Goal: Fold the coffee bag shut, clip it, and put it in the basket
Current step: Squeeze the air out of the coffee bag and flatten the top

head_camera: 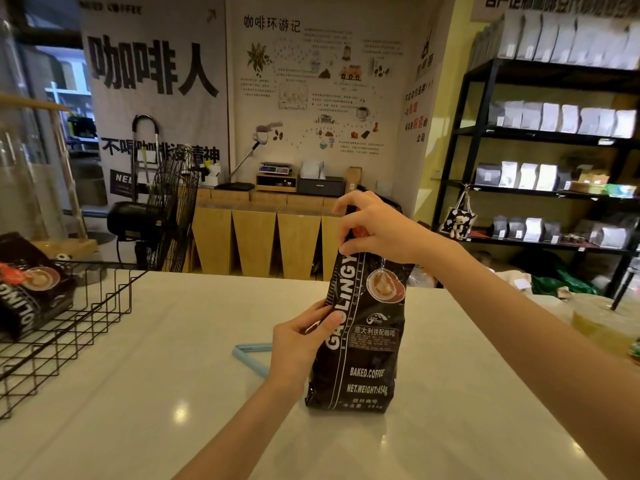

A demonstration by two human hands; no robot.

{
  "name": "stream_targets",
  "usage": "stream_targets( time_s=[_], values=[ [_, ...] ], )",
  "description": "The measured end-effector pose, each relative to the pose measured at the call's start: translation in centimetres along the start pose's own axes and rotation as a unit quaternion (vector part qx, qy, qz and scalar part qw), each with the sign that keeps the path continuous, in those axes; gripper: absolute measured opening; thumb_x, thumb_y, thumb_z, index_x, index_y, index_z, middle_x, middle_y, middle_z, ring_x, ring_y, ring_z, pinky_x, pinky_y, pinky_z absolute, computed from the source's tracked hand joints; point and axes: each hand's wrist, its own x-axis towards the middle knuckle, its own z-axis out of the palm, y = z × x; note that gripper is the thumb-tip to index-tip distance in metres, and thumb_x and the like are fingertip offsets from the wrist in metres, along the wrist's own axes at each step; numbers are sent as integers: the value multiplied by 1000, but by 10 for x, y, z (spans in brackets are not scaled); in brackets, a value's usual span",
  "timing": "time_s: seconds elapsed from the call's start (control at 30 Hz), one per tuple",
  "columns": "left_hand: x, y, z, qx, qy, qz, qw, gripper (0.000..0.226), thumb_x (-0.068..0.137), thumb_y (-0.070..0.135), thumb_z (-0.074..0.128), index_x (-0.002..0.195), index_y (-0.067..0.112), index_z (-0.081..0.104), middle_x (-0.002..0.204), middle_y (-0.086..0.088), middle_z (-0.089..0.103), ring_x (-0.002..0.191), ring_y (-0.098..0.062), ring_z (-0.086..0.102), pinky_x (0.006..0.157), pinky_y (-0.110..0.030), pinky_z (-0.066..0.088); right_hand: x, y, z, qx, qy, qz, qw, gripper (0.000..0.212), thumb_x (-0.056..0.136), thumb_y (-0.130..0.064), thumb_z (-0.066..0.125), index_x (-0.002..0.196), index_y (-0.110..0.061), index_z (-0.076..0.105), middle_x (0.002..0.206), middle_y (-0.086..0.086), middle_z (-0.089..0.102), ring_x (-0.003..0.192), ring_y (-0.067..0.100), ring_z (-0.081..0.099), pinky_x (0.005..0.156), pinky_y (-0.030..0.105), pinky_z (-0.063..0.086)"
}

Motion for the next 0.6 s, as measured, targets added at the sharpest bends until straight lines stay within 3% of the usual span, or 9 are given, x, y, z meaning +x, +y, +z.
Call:
stream_targets(
  time_s=[0.13, 0.37, 0.47, 0.6],
  values=[
    [-2, -1, 0, -39, 7, -31, 999, 21, 74, 14, 67, 95, 19, 69, 102, -6, 72, 76, -10, 71, 54, -20, 54, -3, 5, 1, 32, 24, 6, 999, 6, 79, -19, 66, 82, -14, 67, 125, 4, 43, 119, 19, 35, 98, 31, 33],
    [-2, -1, 7, -91, 19, -81, 992, 28, 73, 17, 68, 101, 13, 68, 89, -7, 75, 79, -20, 72, 58, -30, 55, -9, 11, 11, 52, 93, 10, 994, 4, 78, -18, 68, 78, -15, 65, 109, -5, 39, 106, 12, 37, 94, 33, 39],
    [-3, -4, 6, -82, 30, -72, 994, 30, 72, 18, 69, 101, 13, 68, 96, -9, 74, 86, -24, 70, 66, -35, 56, -10, 9, 11, 38, 101, 6, 994, 8, 77, -19, 68, 80, -12, 67, 108, -5, 39, 105, 11, 37, 92, 32, 40],
    [-1, 1, 3, -24, 10, -13, 1000, 15, 74, 14, 66, 89, 11, 68, 106, -3, 70, 83, -13, 69, 60, -21, 54, -7, 0, -5, 28, 58, 3, 998, 9, 75, -22, 70, 74, -13, 70, 103, 0, 46, 96, 13, 44, 82, 24, 39]
  ],
)
